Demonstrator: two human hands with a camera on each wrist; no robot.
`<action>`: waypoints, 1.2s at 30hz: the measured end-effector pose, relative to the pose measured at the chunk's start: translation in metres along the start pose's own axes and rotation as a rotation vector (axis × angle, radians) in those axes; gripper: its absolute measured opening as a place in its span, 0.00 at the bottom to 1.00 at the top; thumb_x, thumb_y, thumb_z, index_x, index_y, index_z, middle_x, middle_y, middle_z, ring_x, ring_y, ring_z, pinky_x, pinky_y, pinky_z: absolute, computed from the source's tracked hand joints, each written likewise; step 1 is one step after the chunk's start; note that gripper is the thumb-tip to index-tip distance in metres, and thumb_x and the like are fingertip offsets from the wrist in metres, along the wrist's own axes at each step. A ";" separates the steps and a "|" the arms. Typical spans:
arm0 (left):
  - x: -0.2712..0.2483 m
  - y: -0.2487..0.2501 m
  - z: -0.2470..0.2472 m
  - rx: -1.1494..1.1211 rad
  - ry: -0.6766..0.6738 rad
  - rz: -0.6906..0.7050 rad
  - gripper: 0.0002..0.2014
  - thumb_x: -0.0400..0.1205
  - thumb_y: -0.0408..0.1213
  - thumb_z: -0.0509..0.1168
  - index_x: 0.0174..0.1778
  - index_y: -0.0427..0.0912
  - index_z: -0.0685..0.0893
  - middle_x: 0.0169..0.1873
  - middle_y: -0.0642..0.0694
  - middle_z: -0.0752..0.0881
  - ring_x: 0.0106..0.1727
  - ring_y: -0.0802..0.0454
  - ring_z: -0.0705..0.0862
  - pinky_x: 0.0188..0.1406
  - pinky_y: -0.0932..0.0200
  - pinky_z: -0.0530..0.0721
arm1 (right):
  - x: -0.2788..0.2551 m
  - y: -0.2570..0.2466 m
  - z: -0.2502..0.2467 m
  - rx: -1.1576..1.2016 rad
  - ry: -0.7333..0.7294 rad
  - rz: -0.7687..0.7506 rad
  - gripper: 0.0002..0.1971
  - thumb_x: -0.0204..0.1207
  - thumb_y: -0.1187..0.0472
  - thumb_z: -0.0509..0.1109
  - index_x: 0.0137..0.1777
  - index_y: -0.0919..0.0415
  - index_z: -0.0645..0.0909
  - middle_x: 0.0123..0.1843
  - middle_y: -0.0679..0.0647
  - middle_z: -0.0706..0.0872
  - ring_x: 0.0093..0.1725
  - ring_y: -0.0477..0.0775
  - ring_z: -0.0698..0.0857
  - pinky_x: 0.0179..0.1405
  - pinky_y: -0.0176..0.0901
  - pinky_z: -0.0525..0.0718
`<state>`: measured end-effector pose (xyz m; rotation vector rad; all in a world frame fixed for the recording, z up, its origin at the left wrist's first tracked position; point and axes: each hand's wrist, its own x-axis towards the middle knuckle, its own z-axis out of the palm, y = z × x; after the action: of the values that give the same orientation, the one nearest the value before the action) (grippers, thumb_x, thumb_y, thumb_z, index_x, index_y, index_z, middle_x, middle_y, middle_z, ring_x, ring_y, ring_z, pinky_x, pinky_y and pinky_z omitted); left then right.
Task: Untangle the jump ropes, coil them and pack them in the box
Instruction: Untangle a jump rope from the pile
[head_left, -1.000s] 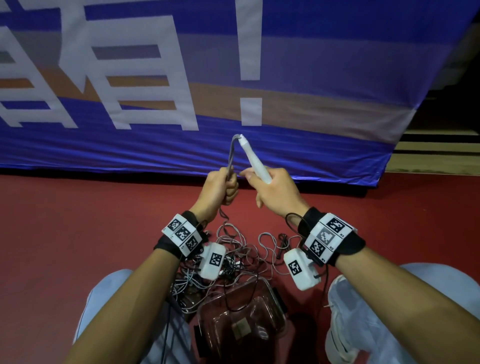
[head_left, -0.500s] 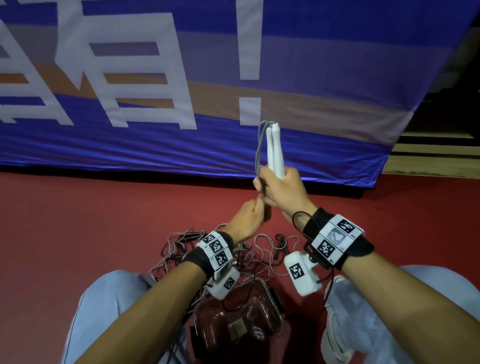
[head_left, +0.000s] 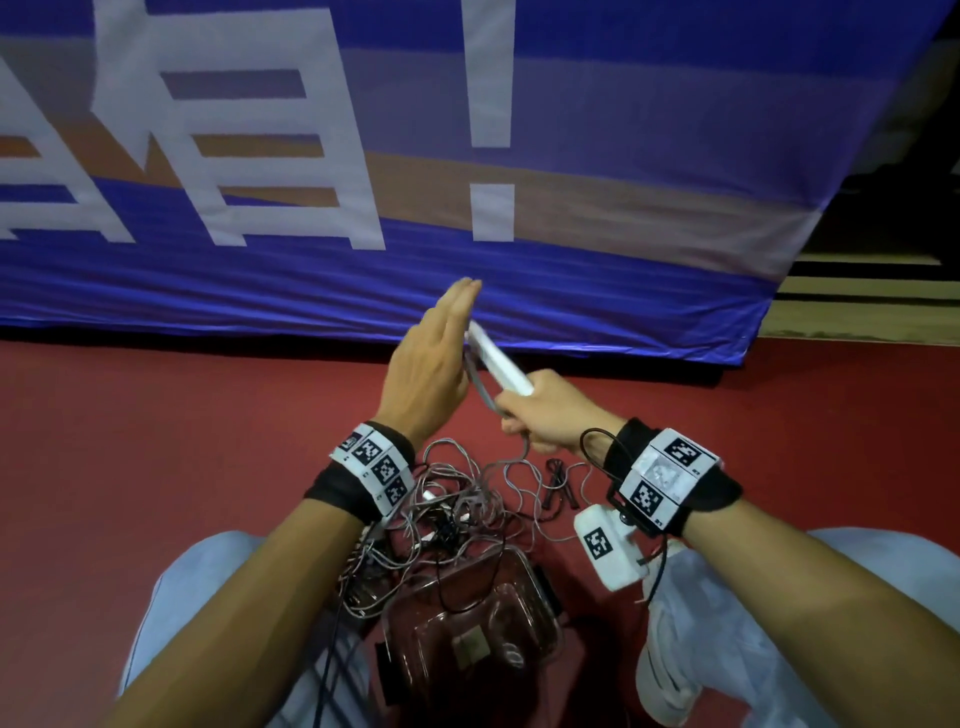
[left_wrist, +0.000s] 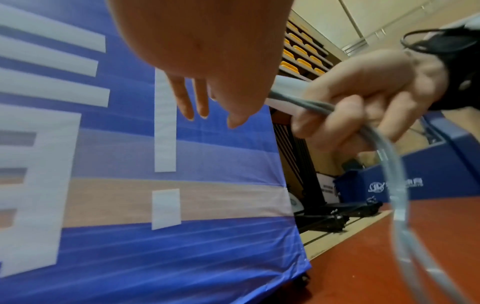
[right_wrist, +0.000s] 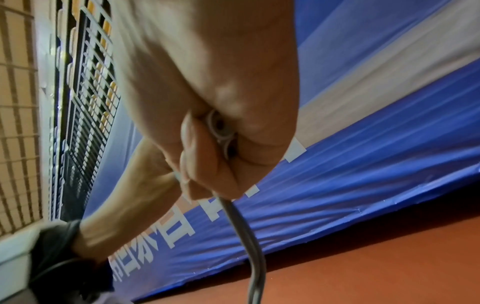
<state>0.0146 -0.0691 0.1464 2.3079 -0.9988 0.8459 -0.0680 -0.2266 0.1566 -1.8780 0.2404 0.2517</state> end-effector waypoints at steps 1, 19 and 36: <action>-0.001 -0.006 -0.003 0.076 -0.016 0.085 0.35 0.75 0.23 0.68 0.81 0.37 0.70 0.77 0.41 0.76 0.63 0.42 0.81 0.52 0.48 0.82 | -0.002 0.002 0.003 -0.048 -0.062 0.025 0.05 0.82 0.66 0.65 0.44 0.64 0.78 0.26 0.50 0.82 0.14 0.48 0.66 0.13 0.33 0.64; -0.028 -0.007 0.004 0.348 -0.288 0.361 0.17 0.71 0.43 0.82 0.35 0.45 0.78 0.32 0.50 0.80 0.33 0.48 0.78 0.26 0.56 0.69 | -0.012 0.004 -0.006 -0.318 -0.324 0.211 0.06 0.81 0.65 0.66 0.42 0.63 0.78 0.27 0.52 0.80 0.19 0.48 0.69 0.17 0.36 0.73; -0.016 -0.013 0.000 0.282 -0.193 0.287 0.25 0.88 0.54 0.55 0.27 0.47 0.76 0.19 0.50 0.80 0.15 0.43 0.73 0.18 0.61 0.67 | -0.020 -0.013 -0.014 -0.159 -0.395 0.207 0.10 0.81 0.67 0.63 0.37 0.60 0.74 0.27 0.53 0.78 0.21 0.48 0.67 0.26 0.41 0.79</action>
<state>0.0153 -0.0534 0.1330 2.5589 -1.3990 0.9398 -0.0831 -0.2351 0.1784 -1.9148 0.1463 0.7925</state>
